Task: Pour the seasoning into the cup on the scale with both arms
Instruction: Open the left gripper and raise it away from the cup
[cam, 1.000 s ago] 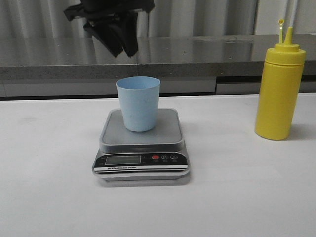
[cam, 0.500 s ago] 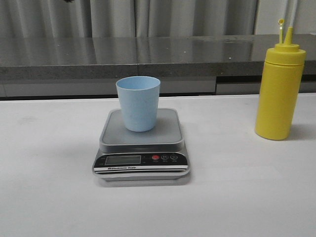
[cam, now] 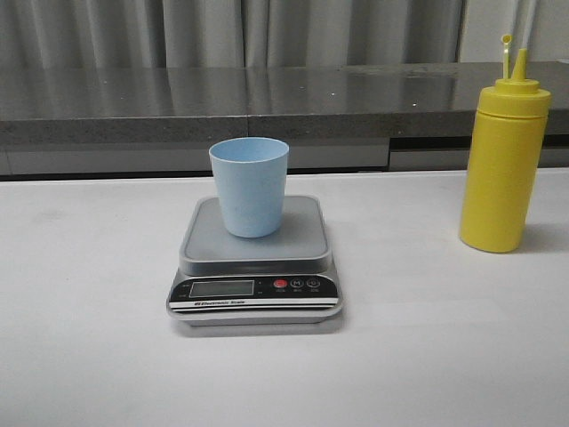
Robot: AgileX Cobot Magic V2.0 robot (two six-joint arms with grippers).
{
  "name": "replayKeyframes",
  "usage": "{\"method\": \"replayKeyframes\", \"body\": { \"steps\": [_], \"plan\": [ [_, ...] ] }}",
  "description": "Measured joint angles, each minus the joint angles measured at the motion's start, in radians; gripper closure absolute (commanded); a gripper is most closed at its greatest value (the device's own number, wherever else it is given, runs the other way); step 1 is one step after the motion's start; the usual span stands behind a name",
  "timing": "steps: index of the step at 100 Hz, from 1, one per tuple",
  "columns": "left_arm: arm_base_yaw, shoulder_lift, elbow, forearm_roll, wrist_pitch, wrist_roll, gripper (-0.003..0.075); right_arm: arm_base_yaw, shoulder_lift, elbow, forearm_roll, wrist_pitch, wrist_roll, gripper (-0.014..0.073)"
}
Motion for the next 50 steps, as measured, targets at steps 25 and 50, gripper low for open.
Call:
{"method": "replayKeyframes", "body": {
  "steps": [25, 50],
  "plan": [
    [0.098, -0.302, 0.259, 0.002, -0.139, 0.000, 0.0741, 0.000, 0.000, 0.000, 0.000, 0.000, 0.000, 0.0662],
    [0.102, -0.544, 0.434, 0.002, -0.201, -0.002, 0.0741, 0.000, 0.000, 0.000, 0.000, 0.000, 0.000, 0.0662]
  ]
}}
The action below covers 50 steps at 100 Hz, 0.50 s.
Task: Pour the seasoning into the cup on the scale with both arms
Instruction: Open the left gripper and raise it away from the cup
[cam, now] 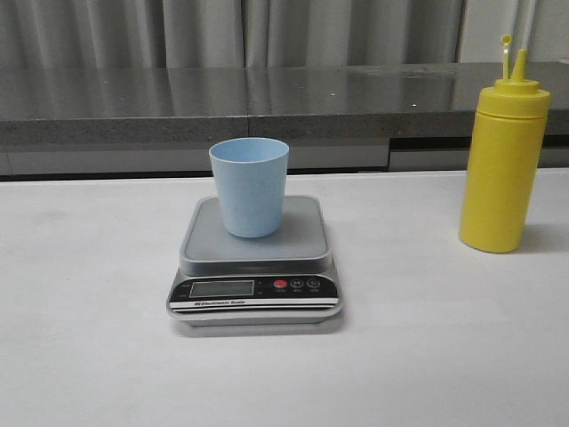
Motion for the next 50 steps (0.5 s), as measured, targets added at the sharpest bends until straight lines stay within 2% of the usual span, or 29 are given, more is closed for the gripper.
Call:
{"method": "replayKeyframes", "body": {
  "steps": [50],
  "plan": [
    [0.000, -0.331, 0.175, 0.000, -0.008, 0.000, 0.0741, 0.000, 0.000, 0.000, 0.000, 0.000, 0.000, 0.0662]
  ]
}}
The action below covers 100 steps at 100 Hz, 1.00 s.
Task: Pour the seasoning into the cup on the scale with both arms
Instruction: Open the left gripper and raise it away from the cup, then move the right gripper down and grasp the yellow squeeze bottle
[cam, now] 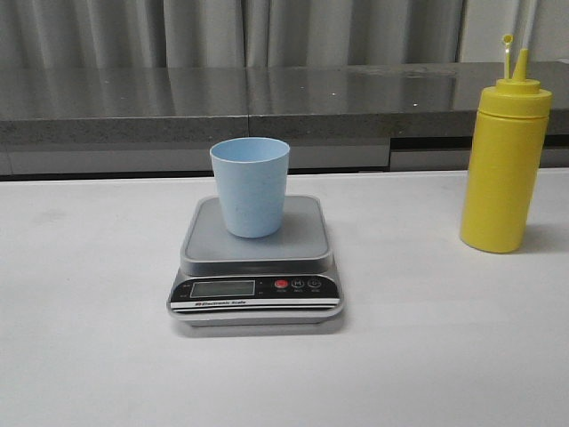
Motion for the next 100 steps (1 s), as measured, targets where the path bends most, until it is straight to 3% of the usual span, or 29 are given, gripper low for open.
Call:
{"method": "replayKeyframes", "body": {
  "steps": [24, 50, 59, 76, 83, 100],
  "plan": [
    [0.000, -0.026, 0.013, 0.000, 0.000, 0.000, 0.0741, 0.000, 0.035, -0.073, 0.000, 0.062, 0.005, 0.0660],
    [0.000, -0.026, 0.016, 0.000, 0.000, 0.000, 0.0741, 0.000, 0.334, -0.211, 0.000, 0.097, 0.008, 0.0632],
    [0.000, -0.026, 0.016, 0.000, 0.000, 0.000, 0.0741, 0.000, 0.439, -0.236, 0.000, 0.073, 0.009, 0.0505],
    [0.000, -0.026, 0.016, 0.000, 0.000, 0.000, 0.0741, 0.000, 0.626, -0.278, 0.000, -0.043, 0.009, 0.0064],
    [0.000, -0.026, 0.016, 0.000, 0.000, 0.000, 0.0741, 0.000, 0.690, -0.287, 0.000, -0.114, 0.009, -0.0067],
    [0.000, -0.026, 0.016, 0.000, 0.000, 0.000, 0.0741, 0.000, 0.835, -0.320, -0.020, -0.231, 0.009, -0.0052]
  ]
}}
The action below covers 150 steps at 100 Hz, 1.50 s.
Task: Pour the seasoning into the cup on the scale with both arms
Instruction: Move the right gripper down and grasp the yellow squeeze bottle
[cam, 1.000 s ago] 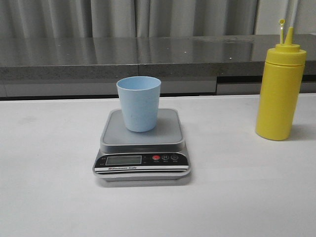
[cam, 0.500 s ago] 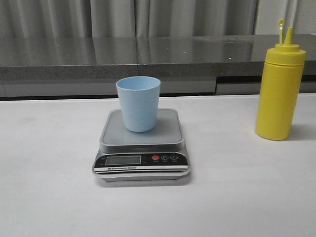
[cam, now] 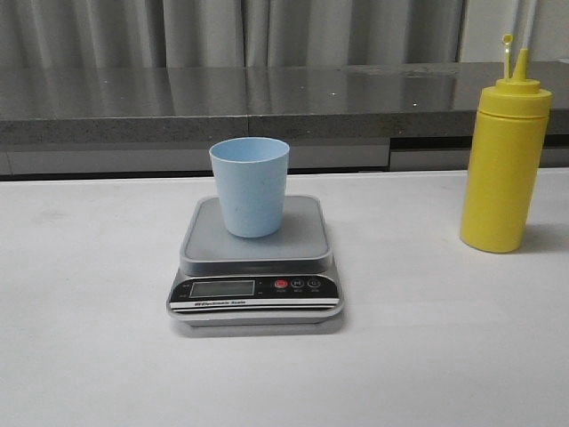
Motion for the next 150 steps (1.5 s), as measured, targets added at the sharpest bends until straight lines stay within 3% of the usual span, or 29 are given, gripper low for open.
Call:
{"method": "replayKeyframes", "body": {
  "steps": [37, 74, 150],
  "plan": [
    [0.000, 0.000, 0.000, 0.000, 0.000, 0.000, 0.0741, 0.123, 0.312, -0.113, -0.013, -0.121, 0.000, -0.0052],
    [0.000, 0.000, 0.000, 0.000, 0.000, 0.000, 0.0741, 0.123, 0.626, -0.203, 0.011, -0.338, 0.000, -0.0052],
    [0.000, 0.000, 0.000, 0.000, 0.000, 0.000, 0.0741, 0.123, 0.988, -0.429, 0.042, -0.486, 0.000, -0.0048]
  ]
}}
